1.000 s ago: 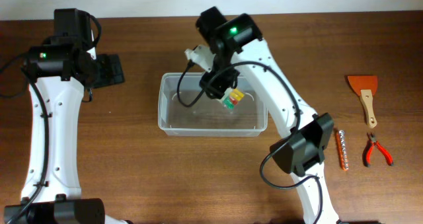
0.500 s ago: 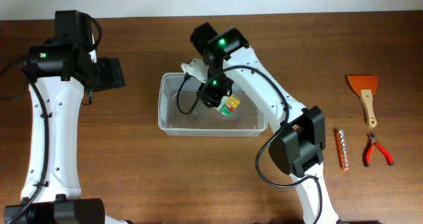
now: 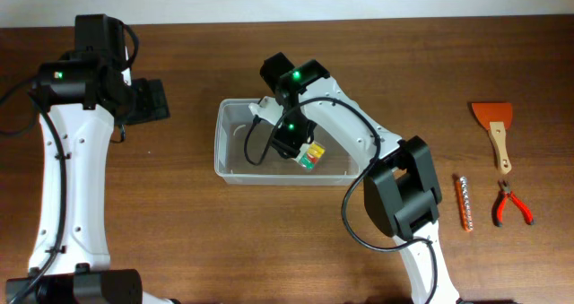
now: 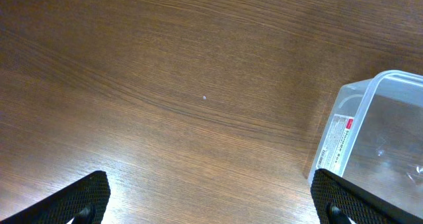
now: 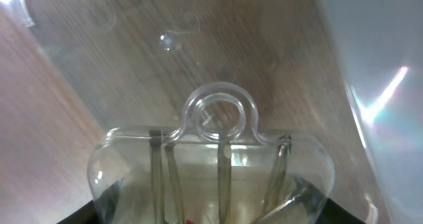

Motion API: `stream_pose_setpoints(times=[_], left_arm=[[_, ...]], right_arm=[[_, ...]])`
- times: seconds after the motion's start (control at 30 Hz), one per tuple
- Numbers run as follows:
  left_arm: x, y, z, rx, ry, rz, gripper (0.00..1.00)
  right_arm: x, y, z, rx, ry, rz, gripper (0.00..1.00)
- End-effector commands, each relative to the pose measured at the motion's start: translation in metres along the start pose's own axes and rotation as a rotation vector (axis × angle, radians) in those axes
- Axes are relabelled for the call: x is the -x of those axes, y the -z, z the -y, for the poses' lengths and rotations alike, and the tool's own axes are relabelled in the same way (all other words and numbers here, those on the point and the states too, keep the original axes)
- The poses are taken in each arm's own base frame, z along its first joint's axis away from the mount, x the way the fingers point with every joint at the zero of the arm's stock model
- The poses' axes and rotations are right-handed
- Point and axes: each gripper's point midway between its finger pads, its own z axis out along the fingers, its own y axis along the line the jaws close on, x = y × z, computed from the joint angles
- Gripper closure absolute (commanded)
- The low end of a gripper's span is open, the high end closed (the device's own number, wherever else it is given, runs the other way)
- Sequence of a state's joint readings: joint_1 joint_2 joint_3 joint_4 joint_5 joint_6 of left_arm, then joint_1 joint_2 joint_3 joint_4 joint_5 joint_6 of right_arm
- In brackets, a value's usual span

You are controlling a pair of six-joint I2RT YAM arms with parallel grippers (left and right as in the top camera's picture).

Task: Pack container
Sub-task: 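Lower the pin box into the container and open the right gripper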

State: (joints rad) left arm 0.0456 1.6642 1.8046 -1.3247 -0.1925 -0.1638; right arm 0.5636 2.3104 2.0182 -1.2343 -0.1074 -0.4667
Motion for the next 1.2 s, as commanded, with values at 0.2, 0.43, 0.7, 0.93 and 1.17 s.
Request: stream_pose_setpoints(times=[0.2,0.43,0.7,0.93,1.17], left_arm=[[0.001,0.006,-0.005,0.014,0.0,0.01,0.01],[0.0,0.006,-0.005,0.014,-0.001,0.007,0.01],[-0.001,0.006,-0.005,0.015,-0.001,0.004,0.01],[-0.001,0.006,-0.005,0.014,-0.001,0.004,0.01],[0.0,0.006,-0.005,0.014,-0.001,0.005,0.01]], right_arm=[[-0.002,0.001,0.011,0.003,-0.031,0.028,0.28],[-0.008,0.003,0.023,0.001,-0.072,0.03,0.27],[-0.009,0.008,0.023,0.005,-0.098,0.031,0.07],[-0.002,0.035,0.019,0.022,-0.118,0.059,0.01],[0.009,0.135,0.019,-0.044,-0.111,0.172,0.01]])
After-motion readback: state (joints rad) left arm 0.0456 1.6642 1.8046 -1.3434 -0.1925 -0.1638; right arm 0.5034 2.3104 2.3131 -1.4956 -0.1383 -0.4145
